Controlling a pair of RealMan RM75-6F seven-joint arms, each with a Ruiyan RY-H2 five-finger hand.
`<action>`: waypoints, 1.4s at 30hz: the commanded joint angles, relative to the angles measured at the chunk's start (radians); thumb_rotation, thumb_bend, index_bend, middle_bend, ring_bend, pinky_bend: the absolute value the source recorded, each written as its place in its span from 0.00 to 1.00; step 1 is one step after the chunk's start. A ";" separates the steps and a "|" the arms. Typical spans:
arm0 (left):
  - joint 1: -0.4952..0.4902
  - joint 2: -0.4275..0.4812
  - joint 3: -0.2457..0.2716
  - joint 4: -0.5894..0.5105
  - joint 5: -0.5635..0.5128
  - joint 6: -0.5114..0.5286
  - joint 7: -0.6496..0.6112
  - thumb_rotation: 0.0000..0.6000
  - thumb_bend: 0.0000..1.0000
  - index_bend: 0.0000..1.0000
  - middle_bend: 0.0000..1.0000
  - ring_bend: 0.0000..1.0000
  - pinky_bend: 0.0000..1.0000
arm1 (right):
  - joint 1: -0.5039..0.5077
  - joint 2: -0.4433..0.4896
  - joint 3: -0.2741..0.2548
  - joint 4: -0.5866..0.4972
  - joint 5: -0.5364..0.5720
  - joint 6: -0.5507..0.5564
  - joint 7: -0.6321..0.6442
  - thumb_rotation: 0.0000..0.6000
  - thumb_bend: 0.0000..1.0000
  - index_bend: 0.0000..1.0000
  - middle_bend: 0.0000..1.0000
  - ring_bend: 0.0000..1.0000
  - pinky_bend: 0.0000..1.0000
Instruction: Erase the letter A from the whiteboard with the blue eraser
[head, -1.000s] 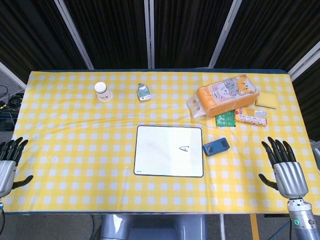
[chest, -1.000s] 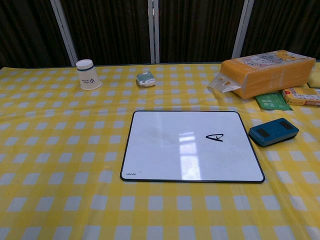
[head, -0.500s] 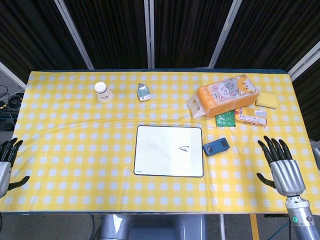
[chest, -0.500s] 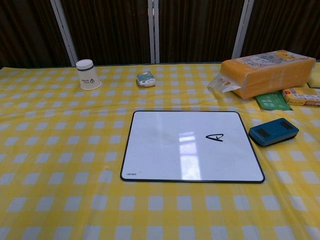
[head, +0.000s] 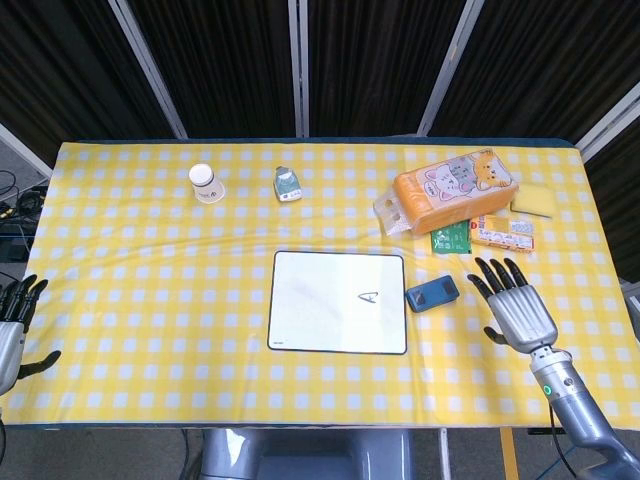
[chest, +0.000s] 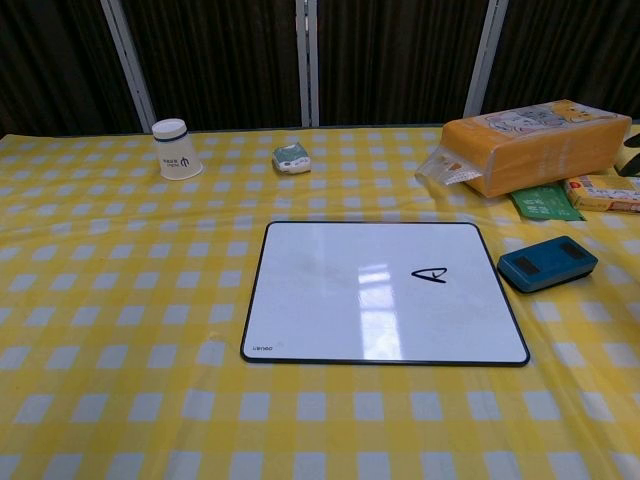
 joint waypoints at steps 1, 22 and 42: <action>-0.001 -0.002 -0.002 0.002 -0.002 -0.002 -0.001 1.00 0.13 0.00 0.00 0.00 0.00 | 0.054 -0.028 0.027 -0.010 0.077 -0.062 -0.064 1.00 0.11 0.20 0.01 0.00 0.05; -0.028 -0.020 -0.002 0.021 -0.010 -0.051 0.010 1.00 0.13 0.00 0.00 0.00 0.00 | 0.212 -0.117 0.018 0.022 0.297 -0.199 -0.302 1.00 0.17 0.27 0.04 0.00 0.05; -0.036 -0.032 0.002 0.032 -0.018 -0.068 0.013 1.00 0.13 0.00 0.00 0.00 0.00 | 0.284 -0.236 -0.008 0.133 0.344 -0.208 -0.319 1.00 0.17 0.22 0.03 0.00 0.06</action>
